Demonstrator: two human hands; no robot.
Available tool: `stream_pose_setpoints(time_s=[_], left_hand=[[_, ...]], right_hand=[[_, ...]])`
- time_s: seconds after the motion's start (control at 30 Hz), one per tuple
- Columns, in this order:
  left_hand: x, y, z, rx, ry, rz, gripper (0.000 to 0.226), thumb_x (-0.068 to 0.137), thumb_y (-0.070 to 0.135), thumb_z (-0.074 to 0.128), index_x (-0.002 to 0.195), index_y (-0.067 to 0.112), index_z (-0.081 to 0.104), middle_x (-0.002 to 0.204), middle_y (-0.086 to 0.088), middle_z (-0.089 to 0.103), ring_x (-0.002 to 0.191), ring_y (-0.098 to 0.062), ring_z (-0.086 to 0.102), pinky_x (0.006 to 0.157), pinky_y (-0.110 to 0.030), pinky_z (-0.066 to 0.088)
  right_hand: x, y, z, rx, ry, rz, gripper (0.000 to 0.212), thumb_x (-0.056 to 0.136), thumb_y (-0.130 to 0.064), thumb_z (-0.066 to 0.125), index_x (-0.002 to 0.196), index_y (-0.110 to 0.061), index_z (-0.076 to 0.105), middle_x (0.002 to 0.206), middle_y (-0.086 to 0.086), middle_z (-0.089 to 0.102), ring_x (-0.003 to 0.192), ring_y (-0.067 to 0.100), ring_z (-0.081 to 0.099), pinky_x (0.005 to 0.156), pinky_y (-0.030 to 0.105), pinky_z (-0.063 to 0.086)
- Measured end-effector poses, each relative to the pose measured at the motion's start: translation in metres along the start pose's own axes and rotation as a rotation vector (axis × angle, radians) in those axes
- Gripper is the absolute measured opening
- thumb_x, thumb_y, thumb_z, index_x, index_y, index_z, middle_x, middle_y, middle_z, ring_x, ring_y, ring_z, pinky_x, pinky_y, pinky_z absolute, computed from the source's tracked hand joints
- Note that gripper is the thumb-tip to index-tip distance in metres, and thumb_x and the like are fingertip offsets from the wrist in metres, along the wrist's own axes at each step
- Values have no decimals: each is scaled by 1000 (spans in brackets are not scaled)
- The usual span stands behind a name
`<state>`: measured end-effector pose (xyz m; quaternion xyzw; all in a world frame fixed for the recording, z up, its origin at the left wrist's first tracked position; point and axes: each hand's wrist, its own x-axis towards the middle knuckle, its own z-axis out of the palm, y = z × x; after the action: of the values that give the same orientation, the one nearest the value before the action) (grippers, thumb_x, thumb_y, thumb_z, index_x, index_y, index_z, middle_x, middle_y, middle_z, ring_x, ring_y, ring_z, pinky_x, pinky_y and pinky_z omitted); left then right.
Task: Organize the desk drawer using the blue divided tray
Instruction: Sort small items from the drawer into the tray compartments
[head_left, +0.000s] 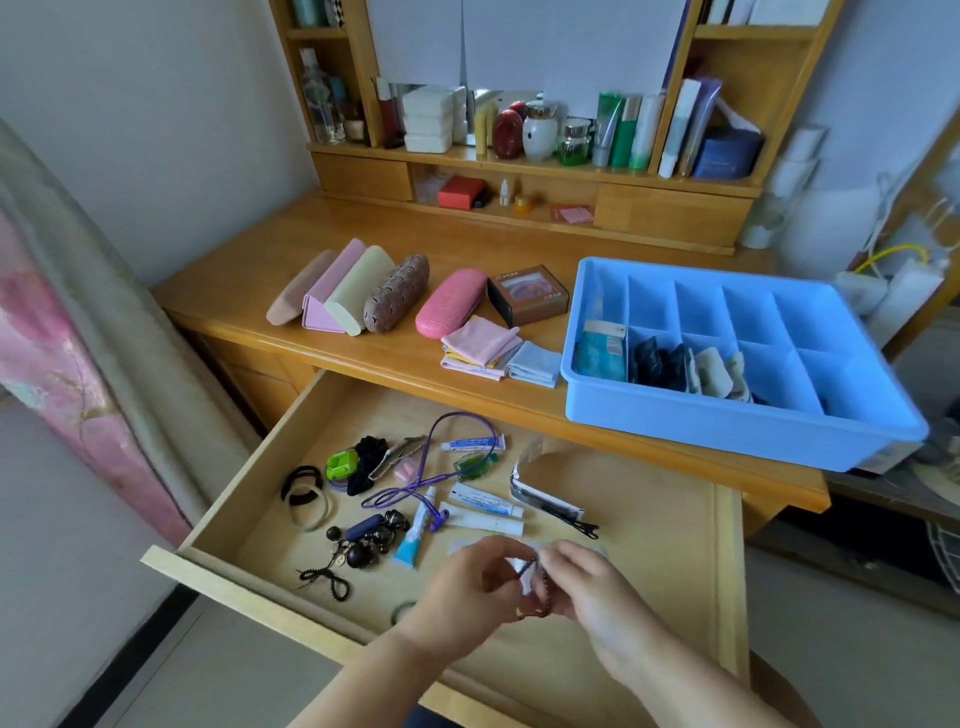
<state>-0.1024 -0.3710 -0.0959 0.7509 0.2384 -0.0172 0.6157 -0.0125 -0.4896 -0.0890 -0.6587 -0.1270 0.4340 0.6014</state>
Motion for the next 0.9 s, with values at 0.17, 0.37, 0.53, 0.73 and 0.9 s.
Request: stream_pose_setpoints(time_s=[0.17,0.37,0.53,0.73,0.9], left_hand=[[6,1,-15,233,282,42,28,83,5,59,73,30,64,46,7,44,42,-3,37,45,-13,30],[11,-7,-62,-472,697,-136,21,92,6,50,82,16,65,44,4,45,42,-10,44,43,-20,46],[11,-8,-84,-1005,715,-141,15,97,19,50,83,19,57,37,8,29,30,-8,33,44,-19,50],[4,16,-54,-259,641,-68,19,90,16,61,71,10,59,47,0,37,42,-12,34,36,-15,29],[-16,64,-5,543,267,358,17,78,29,64,64,24,56,56,17,51,49,-3,42,47,-13,28]], right_hand=[[-19,-28,-33,-152,-79,-30,20,94,-15,55,75,-13,50,51,-9,37,42,9,29,50,20,33],[-25,-31,-84,-794,338,-171,19,87,-12,60,81,-30,56,68,-10,61,62,10,57,51,22,39],[-21,-25,-114,-150,539,-148,11,88,-6,62,80,-13,64,62,1,62,53,13,60,54,26,48],[-20,-26,-96,580,135,-3,21,79,-13,60,64,-6,46,58,6,49,65,27,59,75,40,48],[-22,-44,-71,525,67,-167,17,80,-19,55,68,-7,56,63,11,58,62,24,59,70,36,49]])
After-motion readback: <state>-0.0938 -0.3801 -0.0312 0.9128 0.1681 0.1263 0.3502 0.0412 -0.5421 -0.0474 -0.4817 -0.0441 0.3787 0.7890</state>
